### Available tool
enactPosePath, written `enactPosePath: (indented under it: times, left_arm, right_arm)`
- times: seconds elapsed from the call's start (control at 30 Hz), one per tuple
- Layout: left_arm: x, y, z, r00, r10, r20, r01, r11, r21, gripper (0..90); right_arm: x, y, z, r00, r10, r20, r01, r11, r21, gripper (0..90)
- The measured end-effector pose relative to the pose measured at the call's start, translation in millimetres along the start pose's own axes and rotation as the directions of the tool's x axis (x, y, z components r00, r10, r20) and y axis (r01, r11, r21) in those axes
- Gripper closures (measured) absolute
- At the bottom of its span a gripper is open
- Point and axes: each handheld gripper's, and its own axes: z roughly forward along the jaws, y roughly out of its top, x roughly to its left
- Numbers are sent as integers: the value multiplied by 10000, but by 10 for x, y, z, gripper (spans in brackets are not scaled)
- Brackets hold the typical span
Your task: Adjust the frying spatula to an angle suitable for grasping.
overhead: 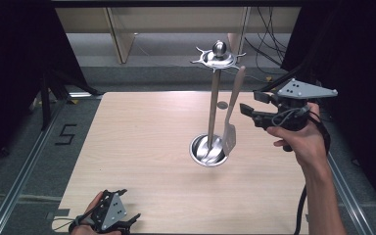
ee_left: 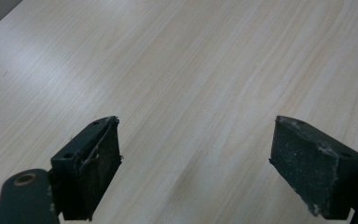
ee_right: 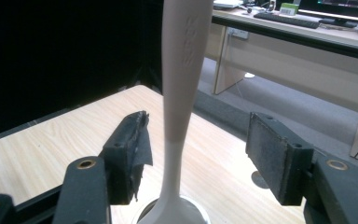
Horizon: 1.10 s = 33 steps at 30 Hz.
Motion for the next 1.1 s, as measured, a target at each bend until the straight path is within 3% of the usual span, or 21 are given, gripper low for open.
enactPosePath:
  times: [0.03, 0.27, 0.3, 0.4, 0.47, 0.53, 0.63, 0.73, 0.83, 0.87, 1.0, 1.03, 1.1]
  left_arm:
    - [1, -1, -1, 10000, -10, -14, 10, 10000, -9, 152]
    - [5, -4, -1, 9999, -34, 110, 34, 10000, -29, 152]
    - [4, -3, -2, 10000, -39, 73, 39, 10000, -21, 152]
    - [2, -4, 2, 10000, -74, -13, 74, 10000, -43, 151]
    - [5, -4, 0, 9999, -61, 115, 61, 10000, -24, 152]
    - [6, 0, -3, 10000, 0, 64, 0, 10000, -16, 152]
    - [4, -2, -3, 10000, -48, -30, 48, 10000, -45, 151]
    - [2, 0, -7, 10000, -53, -17, 53, 10000, -69, 152]
    - [-1, 1, -8, 10000, -62, -18, 62, 9999, -84, 151]
    - [-2, 0, -8, 10000, -62, -9, 62, 9999, -86, 152]
    - [-1, 0, -5, 10000, -19, 2, 19, 10000, -63, 152]
    - [-2, -1, -3, 10000, -28, 26, 28, 10000, -44, 152]
    - [-15, -3, 22, 9996, -230, -171, 225, 9995, -238, 152]
  right_arm:
    - [-10, -32, -5, 9999, -112, 60, 113, 9999, -74, 391]
    - [-29, -280, -2, 9996, 285, 10, -285, 9996, -11, 390]
    - [-18, -370, 7, 9987, 500, -92, -499, 9987, 80, 390]
    - [-14, -450, 19, 9985, 548, -82, -548, 9985, 49, 388]
    - [0, -564, 23, 9960, 873, -174, -871, 9961, 131, 390]
    - [-13, -578, 35, 9972, 719, -194, -716, 9973, 148, 389]
    - [26, -629, 53, 9955, 939, -136, -933, 9948, 406, 388]
    - [24, -652, 82, 9980, 624, -45, -623, 9978, 220, 386]
    - [44, -666, 70, 9962, 869, -91, -864, 9952, 469, 381]
    - [29, -677, 72, 9979, 629, -181, -620, 9970, 456, 380]
    - [42, -735, 79, 9979, 633, 106, -636, 9975, 305, 375]
    - [17, -744, 65, 9992, 403, 38, -404, 9980, 486, 375]
    - [31, -785, 73, 9964, 841, 122, -845, 9958, 354, 374]
